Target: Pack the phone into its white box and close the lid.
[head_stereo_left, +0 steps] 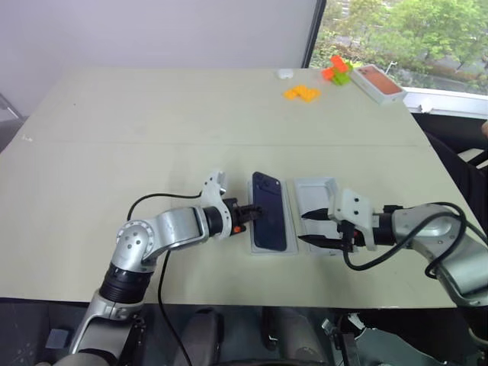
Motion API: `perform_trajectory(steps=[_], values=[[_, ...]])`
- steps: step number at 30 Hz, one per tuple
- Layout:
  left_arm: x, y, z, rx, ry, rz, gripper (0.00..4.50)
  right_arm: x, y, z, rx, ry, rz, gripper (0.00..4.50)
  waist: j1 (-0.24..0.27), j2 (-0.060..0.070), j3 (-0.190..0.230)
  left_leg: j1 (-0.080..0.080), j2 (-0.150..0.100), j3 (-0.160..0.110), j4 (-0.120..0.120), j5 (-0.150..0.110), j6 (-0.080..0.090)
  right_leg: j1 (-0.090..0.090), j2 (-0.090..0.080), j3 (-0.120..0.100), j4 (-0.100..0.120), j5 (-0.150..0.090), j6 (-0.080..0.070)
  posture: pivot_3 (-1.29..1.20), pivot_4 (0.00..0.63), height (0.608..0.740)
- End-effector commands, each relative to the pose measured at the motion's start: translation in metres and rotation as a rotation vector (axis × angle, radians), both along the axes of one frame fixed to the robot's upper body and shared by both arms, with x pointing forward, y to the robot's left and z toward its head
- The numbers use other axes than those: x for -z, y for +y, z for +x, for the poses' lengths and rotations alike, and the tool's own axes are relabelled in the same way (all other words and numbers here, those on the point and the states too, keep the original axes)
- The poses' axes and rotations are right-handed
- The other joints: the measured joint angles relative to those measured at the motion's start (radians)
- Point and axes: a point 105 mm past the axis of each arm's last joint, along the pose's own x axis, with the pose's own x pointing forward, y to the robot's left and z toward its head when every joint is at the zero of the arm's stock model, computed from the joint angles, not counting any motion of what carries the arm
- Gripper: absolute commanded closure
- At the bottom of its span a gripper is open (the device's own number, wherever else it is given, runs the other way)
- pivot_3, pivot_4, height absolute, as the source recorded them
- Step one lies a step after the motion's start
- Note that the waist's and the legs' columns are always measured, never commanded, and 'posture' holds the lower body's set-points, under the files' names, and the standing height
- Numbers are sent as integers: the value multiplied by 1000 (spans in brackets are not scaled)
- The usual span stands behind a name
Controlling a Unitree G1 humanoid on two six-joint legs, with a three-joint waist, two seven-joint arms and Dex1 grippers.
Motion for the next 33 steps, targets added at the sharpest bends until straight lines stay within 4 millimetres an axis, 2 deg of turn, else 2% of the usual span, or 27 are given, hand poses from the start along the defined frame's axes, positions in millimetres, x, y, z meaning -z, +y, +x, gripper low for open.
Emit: perform_trajectory(steps=[1,33], values=[[-10,-7,-3,31,-20,-32,4500,-10,-2,1,-2,-51,-10,2092,0,0,0,0,0,0,0,0,0,0,0,0,0,0,0,0,150,740],[1,-9,5,0,31,-59,4500,-9,2,-1,-16,-54,-9,2092,0,0,0,0,-1,0,0,0,0,0,0,0,0,0,0,0,150,740]])
